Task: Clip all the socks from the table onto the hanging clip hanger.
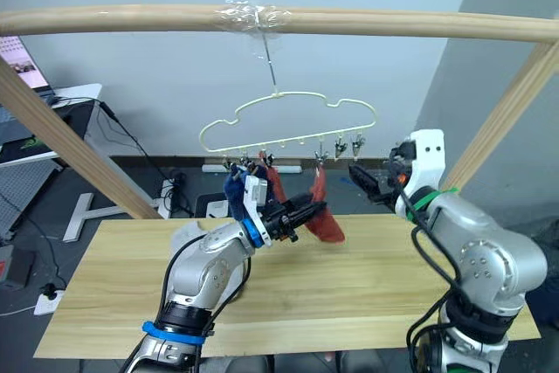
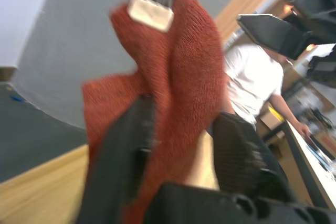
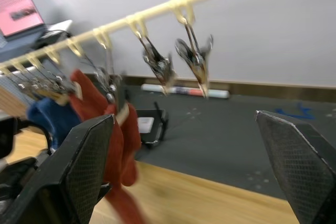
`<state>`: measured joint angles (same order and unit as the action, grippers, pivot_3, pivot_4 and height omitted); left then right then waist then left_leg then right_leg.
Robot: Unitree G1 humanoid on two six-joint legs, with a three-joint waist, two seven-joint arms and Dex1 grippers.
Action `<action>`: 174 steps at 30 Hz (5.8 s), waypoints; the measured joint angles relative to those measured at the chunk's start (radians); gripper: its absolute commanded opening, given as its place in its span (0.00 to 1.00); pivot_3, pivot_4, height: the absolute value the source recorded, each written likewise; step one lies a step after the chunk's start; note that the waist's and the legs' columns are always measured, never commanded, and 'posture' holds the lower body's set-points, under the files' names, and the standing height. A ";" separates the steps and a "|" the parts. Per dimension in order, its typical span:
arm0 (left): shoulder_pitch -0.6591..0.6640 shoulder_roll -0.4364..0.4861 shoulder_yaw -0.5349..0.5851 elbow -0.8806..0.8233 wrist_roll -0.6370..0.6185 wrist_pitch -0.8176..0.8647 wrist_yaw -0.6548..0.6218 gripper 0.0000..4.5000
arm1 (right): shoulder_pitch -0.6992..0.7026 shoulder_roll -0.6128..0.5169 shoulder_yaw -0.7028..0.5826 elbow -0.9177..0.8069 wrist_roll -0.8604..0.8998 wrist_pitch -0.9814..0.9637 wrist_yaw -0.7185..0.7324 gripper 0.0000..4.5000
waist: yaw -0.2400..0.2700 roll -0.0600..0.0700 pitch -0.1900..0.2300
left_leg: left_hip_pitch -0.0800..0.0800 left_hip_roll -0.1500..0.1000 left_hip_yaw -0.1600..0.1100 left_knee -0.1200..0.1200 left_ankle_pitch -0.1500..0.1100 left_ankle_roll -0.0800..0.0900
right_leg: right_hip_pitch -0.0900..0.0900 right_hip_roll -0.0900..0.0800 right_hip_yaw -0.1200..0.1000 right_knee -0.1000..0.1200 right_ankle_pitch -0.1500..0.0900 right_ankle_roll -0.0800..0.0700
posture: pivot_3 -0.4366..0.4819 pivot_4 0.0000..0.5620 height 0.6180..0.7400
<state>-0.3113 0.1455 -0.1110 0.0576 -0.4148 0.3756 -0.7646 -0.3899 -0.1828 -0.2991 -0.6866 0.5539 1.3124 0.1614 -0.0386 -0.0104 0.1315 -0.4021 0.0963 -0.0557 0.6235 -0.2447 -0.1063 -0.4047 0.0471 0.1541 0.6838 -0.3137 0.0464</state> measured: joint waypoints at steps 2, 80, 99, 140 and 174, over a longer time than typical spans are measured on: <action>0.006 0.030 -0.002 -0.009 -0.006 0.023 -0.017 0.82 | 0.061 -0.025 0.101 -0.001 -0.075 -0.127 -0.013 1.00 | -0.006 0.000 0.000 | 0.000 0.000 0.000 0.000 0.000 0.000 | 0.000 0.000 0.000 0.000 0.000 0.000 | 0.52 0.18 1.00; 0.035 0.339 0.116 -0.296 -0.137 0.155 -0.118 0.82 | -0.050 0.244 0.369 0.619 -0.526 -0.924 -0.151 0.27 | 0.027 -0.001 0.001 | 0.001 0.000 0.001 0.003 0.000 0.000 | 0.000 0.000 0.000 0.007 0.001 0.001 | 0.63 0.23 1.00; 0.030 0.339 0.116 -0.296 -0.137 0.155 -0.119 0.82 | -0.094 0.256 0.363 0.652 -0.528 -0.936 -0.151 0.27 | 0.038 -0.001 0.001 | 0.001 0.000 0.001 0.003 0.000 0.000 | -0.001 0.000 0.000 0.007 0.001 0.000 | 0.64 0.23 1.00; 0.030 0.335 0.119 -0.296 -0.139 0.140 -0.119 0.82 | -0.110 0.261 0.361 0.654 -0.530 -0.937 -0.163 0.48 | 0.038 -0.001 0.001 | 0.001 0.000 0.001 0.003 0.000 0.000 | -0.001 0.000 0.000 0.007 0.001 0.000 | 0.64 0.23 1.00; 0.002 0.290 0.159 -0.296 -0.194 0.070 -0.073 0.82 | -0.118 0.282 0.356 0.689 -0.521 -0.954 -0.162 0.48 | 0.040 0.000 0.003 | 0.001 0.000 0.001 0.003 0.000 0.000 | -0.001 0.000 0.000 0.007 0.001 0.000 | 0.65 0.25 1.00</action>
<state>-0.3094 0.4351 0.0484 -0.2386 -0.6092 0.4460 -0.8378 -0.5081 0.0988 0.0567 0.0026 0.0328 0.3581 -0.0009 0.0012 -0.0105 0.1348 -0.4008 0.0967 -0.0550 0.6265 -0.2445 -0.1065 -0.4055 0.0469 0.1540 0.6905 -0.3129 0.0468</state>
